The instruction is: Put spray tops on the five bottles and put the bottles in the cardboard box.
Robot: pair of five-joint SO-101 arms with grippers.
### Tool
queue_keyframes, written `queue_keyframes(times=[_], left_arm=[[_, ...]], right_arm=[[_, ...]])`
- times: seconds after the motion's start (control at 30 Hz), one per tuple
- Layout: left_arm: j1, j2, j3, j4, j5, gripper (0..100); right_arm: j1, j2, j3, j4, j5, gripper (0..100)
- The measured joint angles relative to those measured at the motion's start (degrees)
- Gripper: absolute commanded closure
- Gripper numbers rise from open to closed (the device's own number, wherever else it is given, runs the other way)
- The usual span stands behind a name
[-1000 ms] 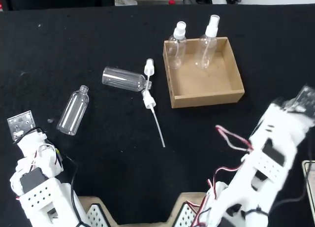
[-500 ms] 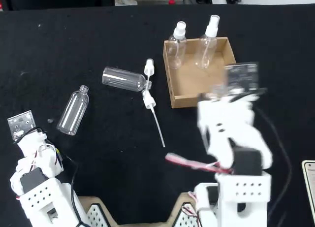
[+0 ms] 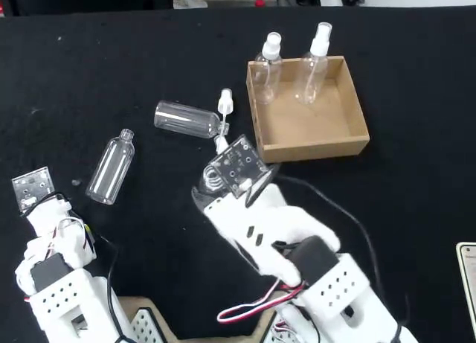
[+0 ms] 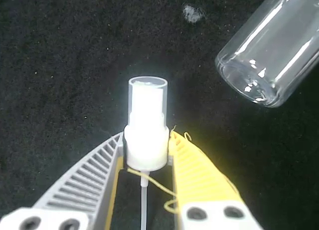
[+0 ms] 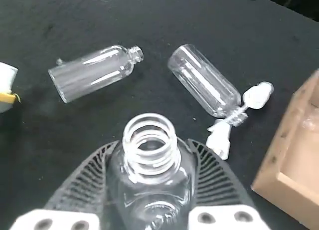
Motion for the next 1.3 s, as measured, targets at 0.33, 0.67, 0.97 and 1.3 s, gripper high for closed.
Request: queue_keyframes(times=[0.33,0.67,0.97,1.3], left_arm=[[8.79,0.00,0.00,0.00,0.00,92],[21.80,0.00,-5.89,-5.27,-2.81,93],[32.62,0.09,-9.49,-27.96,5.19,92],[34.55,0.09,-7.30,-33.23,14.86,93]], right_arm=[[-0.53,-0.09,5.89,-2.46,2.64,92.3],[-0.53,-0.09,7.12,-2.46,3.16,92.3],[-0.53,-0.09,7.12,-2.46,3.16,92.3],[-0.53,-0.09,7.38,-3.34,3.16,92.3]])
